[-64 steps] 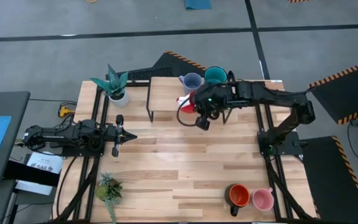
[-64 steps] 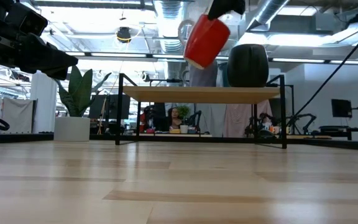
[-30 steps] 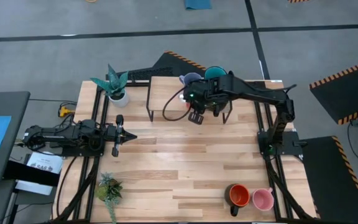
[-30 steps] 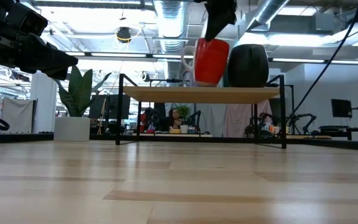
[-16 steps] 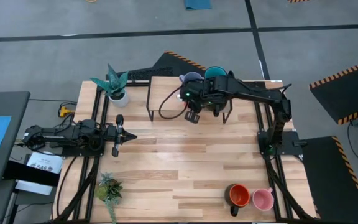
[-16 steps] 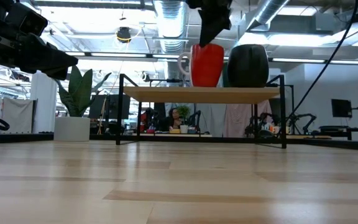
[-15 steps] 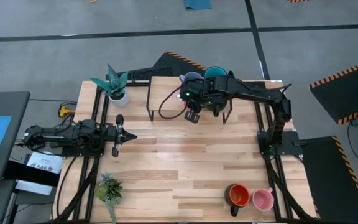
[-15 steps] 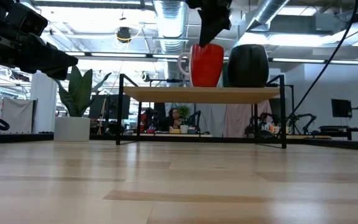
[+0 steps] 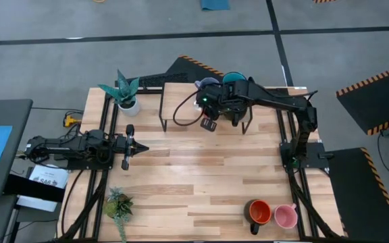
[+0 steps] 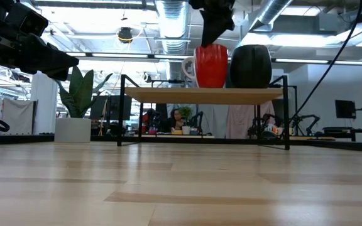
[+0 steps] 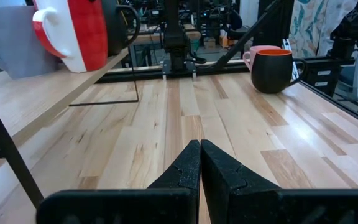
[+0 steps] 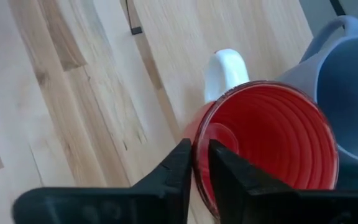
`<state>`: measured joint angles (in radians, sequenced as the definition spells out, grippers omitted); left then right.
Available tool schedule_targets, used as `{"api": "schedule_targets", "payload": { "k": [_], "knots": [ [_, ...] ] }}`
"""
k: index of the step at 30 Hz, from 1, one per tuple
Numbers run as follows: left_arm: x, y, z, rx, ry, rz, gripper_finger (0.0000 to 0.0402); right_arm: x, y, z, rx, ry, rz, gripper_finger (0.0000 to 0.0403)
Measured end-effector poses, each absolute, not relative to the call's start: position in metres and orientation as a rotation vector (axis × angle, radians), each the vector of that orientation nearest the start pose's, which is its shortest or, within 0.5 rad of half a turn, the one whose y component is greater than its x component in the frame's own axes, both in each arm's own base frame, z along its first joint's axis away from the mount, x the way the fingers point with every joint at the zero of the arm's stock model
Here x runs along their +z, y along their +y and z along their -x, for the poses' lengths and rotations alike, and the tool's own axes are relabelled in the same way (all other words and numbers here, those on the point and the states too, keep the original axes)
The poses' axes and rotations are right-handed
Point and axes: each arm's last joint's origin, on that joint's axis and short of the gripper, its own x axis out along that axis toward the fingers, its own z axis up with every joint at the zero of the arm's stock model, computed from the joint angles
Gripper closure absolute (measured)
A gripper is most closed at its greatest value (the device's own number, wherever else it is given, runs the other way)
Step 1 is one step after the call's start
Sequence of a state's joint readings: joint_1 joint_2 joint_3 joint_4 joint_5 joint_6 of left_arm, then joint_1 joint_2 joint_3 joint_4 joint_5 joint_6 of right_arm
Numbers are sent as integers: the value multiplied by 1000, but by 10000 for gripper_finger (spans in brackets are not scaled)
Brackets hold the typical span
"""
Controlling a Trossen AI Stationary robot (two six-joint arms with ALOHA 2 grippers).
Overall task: Place coffee mugs
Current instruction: Put the orange mug on the shelf, then put the black orange mug on the shelf
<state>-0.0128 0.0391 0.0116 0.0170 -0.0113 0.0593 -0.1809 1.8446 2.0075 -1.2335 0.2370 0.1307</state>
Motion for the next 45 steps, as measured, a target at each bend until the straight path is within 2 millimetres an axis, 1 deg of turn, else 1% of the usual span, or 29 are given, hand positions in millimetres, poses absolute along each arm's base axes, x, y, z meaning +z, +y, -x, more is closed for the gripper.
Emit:
{"api": "schedule_targets", "payload": {
  "k": [4, 9, 12, 15, 17, 19, 21, 24, 27, 30, 34, 36, 39, 42, 45],
  "knots": [
    [166, -1, -99, -2, 10, -59, 401, 372, -75, -362, -453, 1051, -88, 282],
    [166, -1, -99, -1, 10, -59, 401, 372, -76, -362, -457, 1053, -78, 214],
    [166, -1, -99, -1, 10, -59, 401, 379, -78, -358, -463, 1056, -81, 181],
    [166, -1, -99, -1, 10, -59, 401, 392, -79, -354, -468, 1022, -85, 162],
    [166, -1, -99, -2, 10, -59, 401, 400, -78, -352, -464, 998, -89, 158],
    [166, -1, -99, -1, 10, -59, 401, 408, -73, -350, -431, 988, -97, 157],
    [166, -1, -99, -2, 10, -59, 401, 411, -64, -347, -375, 1009, -108, 158],
    [166, -1, -99, -2, 10, -59, 401, 407, -44, -341, -263, 1124, -122, 158],
    [166, -1, -99, -1, 10, -59, 401, 402, -16, -333, -172, 1247, -117, 158],
    [166, -1, -99, -1, 10, -59, 401, 398, 18, -335, -93, 1254, -111, 158],
    [166, -1, -99, -1, 10, -59, 401, 397, 67, -320, -9, 1277, -77, 158],
    [166, -1, -99, -1, 10, -59, 402, 391, 90, -312, -13, 1293, -56, 158],
    [166, -1, -99, -1, 10, -59, 401, 377, 117, -299, -66, 1320, -42, 158],
    [166, -1, -99, -1, 10, -59, 401, 361, 135, -278, -173, 1350, -44, 159],
    [166, -1, -99, -1, 10, -59, 401, 342, 149, -258, -263, 1376, -111, 159]
  ]
}}
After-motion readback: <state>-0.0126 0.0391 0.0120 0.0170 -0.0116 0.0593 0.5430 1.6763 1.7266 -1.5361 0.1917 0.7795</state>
